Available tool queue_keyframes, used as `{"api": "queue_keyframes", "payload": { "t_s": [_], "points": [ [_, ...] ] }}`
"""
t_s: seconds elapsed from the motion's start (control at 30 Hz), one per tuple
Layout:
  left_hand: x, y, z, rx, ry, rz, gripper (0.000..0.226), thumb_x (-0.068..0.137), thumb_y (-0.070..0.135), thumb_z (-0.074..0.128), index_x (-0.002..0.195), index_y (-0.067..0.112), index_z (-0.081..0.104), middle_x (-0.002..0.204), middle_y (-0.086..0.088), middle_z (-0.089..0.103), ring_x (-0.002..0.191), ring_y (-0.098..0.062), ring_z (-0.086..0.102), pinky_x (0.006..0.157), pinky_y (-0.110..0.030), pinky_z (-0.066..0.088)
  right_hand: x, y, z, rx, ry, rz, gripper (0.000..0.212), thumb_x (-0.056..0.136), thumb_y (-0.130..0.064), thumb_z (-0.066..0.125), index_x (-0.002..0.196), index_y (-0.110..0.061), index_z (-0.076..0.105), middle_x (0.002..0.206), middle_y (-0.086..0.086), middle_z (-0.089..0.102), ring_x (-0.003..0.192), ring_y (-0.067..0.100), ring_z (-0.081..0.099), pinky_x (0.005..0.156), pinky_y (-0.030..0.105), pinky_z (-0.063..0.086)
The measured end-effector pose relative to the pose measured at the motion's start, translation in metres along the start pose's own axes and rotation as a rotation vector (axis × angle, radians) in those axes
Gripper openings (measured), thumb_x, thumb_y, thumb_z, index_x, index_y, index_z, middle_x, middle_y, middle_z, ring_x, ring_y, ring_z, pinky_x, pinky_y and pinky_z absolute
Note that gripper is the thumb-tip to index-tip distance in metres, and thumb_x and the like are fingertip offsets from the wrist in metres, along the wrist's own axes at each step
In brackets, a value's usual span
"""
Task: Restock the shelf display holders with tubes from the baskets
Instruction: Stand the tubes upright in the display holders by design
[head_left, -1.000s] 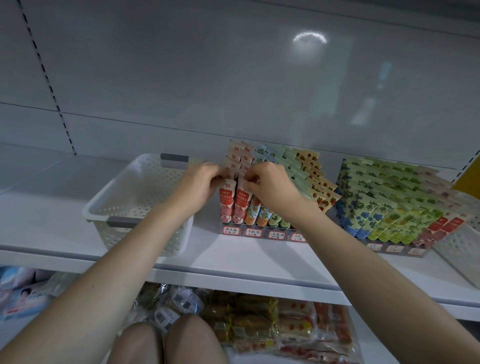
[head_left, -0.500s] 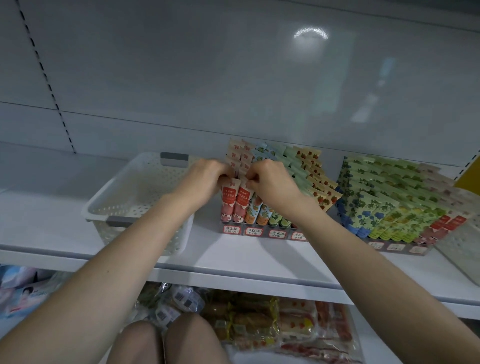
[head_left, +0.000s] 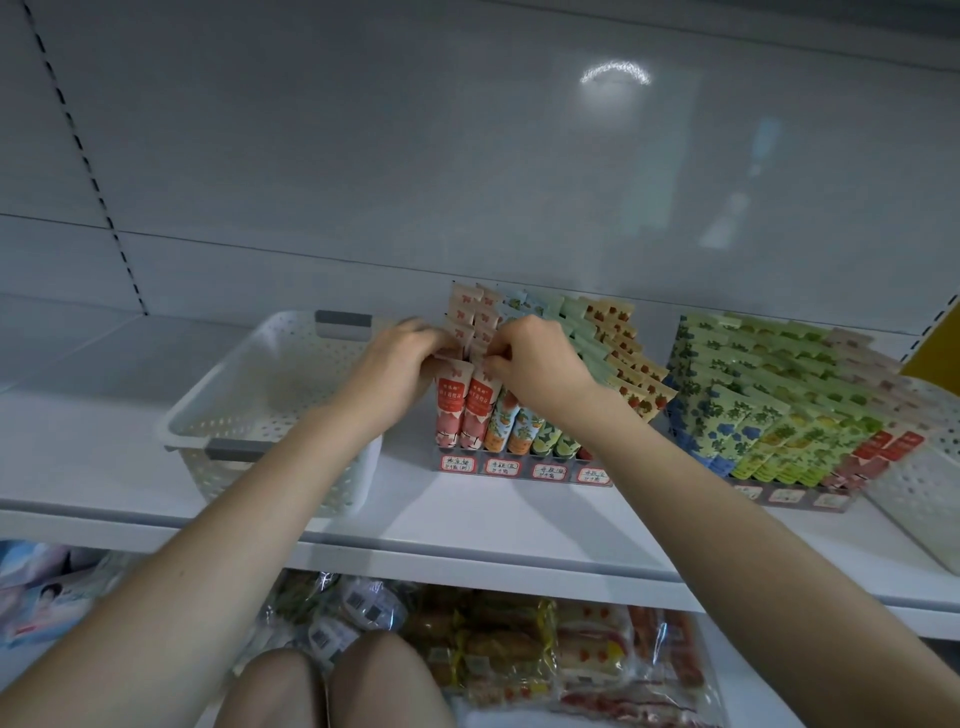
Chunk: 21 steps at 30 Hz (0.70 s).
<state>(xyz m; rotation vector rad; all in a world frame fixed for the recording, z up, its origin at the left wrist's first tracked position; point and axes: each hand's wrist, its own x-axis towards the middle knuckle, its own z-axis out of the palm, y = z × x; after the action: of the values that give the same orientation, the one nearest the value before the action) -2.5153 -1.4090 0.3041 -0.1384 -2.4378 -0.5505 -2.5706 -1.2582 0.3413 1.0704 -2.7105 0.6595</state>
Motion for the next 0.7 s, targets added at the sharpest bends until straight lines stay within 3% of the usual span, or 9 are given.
{"api": "queue_keyframes", "payload": {
  "t_s": [0.1, 0.3, 0.4, 0.7],
  "points": [
    [-0.001, -0.001, -0.003, -0.013, 0.042, -0.011, 0.014, 0.079, -0.003, 0.065, 0.092, -0.002, 0.071, 0.089, -0.020, 0.067, 0.085, -0.036, 0.062, 0.075, -0.040, 0.049, -0.001, 0.001, -0.003, 0.031, 0.002, 0.006, 0.019, 0.089, 0.000, 0.049, 0.083, 0.010, 0.065, 0.087, 0.022, 0.067, 0.068, 0.033, 0.066, 0.065, 0.043, 0.055],
    [0.003, -0.004, -0.008, -0.045, 0.143, -0.186, 0.017, 0.088, 0.001, 0.058, 0.100, -0.004, 0.069, 0.100, -0.017, 0.069, 0.095, -0.030, 0.062, 0.077, -0.019, 0.036, 0.002, 0.007, -0.016, 0.071, 0.077, 0.023, 0.021, 0.092, -0.002, 0.048, 0.091, 0.006, 0.066, 0.086, 0.018, 0.069, 0.065, 0.028, 0.067, 0.058, 0.031, 0.055],
    [0.010, -0.005, -0.008, -0.064, 0.073, -0.205, 0.019, 0.088, 0.005, 0.060, 0.102, -0.002, 0.069, 0.104, -0.015, 0.069, 0.099, -0.027, 0.063, 0.077, -0.014, 0.034, 0.006, 0.009, -0.017, -0.002, 0.087, 0.031, 0.019, 0.093, -0.008, 0.050, 0.095, 0.000, 0.067, 0.093, 0.014, 0.068, 0.072, 0.029, 0.066, 0.068, 0.039, 0.056],
    [0.029, 0.001, -0.006, -0.032, -0.032, -0.210, 0.016, 0.084, 0.003, 0.063, 0.098, 0.000, 0.071, 0.103, -0.014, 0.069, 0.097, -0.026, 0.063, 0.076, -0.011, 0.033, 0.025, 0.003, -0.019, -0.223, -0.056, 0.062, 0.015, 0.088, -0.014, 0.059, 0.100, -0.017, 0.068, 0.104, 0.005, 0.067, 0.095, 0.026, 0.063, 0.080, 0.034, 0.052]
  ]
}}
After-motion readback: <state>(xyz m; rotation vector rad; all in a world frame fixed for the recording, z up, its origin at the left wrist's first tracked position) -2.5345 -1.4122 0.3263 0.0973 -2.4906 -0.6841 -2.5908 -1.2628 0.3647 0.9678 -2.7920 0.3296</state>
